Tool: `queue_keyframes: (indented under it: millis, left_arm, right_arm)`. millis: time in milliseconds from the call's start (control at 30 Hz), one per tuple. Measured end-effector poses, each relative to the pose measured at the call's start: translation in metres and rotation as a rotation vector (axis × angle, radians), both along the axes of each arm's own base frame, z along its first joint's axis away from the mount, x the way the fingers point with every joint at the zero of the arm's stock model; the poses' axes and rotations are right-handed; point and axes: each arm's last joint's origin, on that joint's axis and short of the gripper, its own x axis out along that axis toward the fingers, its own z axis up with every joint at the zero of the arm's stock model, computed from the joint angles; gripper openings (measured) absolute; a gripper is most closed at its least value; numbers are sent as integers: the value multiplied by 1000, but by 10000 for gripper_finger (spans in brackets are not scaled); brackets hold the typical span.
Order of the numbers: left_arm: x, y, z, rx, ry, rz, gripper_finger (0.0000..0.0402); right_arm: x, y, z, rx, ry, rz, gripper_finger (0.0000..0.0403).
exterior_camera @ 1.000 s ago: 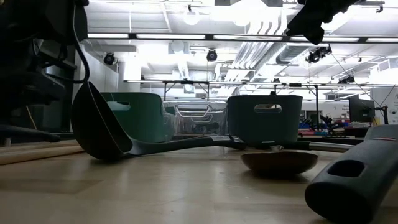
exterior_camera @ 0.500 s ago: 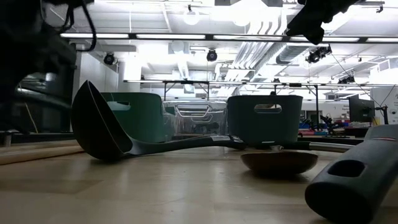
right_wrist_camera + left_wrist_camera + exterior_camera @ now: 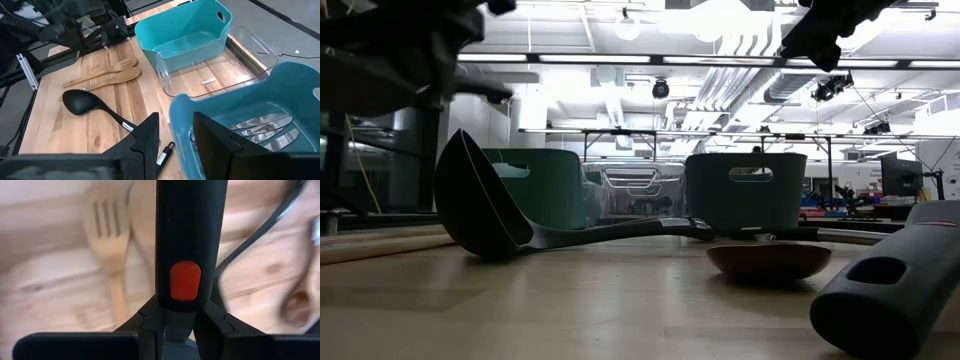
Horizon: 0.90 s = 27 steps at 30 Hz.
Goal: Pick & Place Kitchen Items
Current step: Put the black slotted spatula into the green bin
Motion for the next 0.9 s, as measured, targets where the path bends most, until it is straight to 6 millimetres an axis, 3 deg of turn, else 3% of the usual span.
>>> queue_keyframes:
  millis: [267,433,733,900]
  left_arm:
    - [8,4,29,170,-169,58,71]
    - [15,17,44,281,-236,92,71]
    - [40,68,67,502,-319,67,71]
    - [43,97,81,607,-308,51,71]
  right_arm:
    - [0,0,0,-2,0,1,112]
    - [0,0,0,-2,0,2,112]
    - [0,0,0,-3,0,0,112]
    - [0,0,0,-4,1,-2,112]
